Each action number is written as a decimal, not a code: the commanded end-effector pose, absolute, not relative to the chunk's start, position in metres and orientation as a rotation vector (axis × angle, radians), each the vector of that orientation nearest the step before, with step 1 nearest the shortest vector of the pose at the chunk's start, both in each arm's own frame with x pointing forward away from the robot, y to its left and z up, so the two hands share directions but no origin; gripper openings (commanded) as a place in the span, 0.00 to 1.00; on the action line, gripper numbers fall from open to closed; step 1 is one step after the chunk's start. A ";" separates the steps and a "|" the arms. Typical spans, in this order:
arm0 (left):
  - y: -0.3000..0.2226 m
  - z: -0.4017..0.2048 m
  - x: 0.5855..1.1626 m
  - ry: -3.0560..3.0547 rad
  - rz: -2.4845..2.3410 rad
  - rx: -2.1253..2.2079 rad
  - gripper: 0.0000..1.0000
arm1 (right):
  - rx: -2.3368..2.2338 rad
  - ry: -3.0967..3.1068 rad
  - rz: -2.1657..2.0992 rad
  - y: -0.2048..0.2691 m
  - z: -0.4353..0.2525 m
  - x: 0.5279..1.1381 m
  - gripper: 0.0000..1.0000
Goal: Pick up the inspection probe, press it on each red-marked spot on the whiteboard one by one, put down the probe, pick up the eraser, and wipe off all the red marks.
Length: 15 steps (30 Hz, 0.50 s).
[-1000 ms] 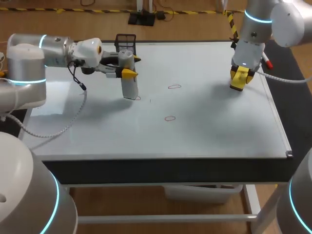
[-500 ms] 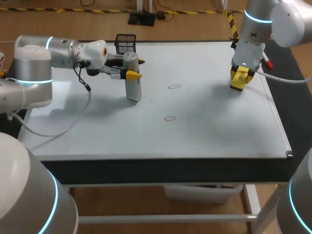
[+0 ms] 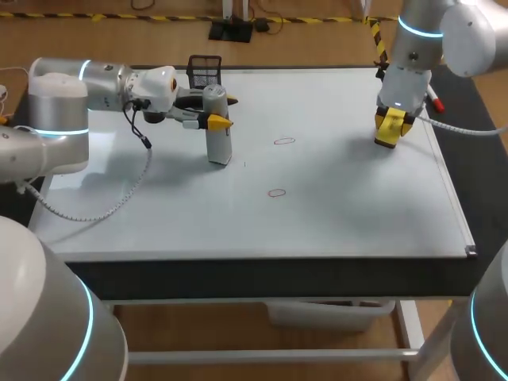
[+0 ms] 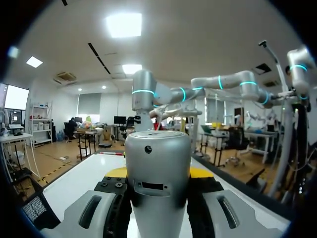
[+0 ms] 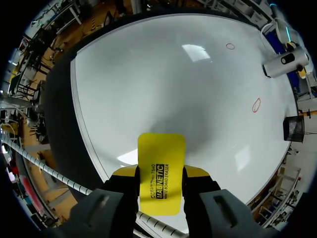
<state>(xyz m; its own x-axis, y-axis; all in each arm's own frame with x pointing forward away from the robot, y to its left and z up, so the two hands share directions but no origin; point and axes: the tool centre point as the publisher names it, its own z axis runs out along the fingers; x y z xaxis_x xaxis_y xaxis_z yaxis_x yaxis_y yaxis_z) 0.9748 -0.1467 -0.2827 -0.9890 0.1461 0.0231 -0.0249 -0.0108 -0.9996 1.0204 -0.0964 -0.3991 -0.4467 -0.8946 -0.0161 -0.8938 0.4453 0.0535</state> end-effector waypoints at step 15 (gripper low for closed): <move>-0.149 -0.289 0.978 -2.114 2.140 -0.128 0.00 | 1.647 -2.656 -0.081 -0.097 -0.398 1.020 0.00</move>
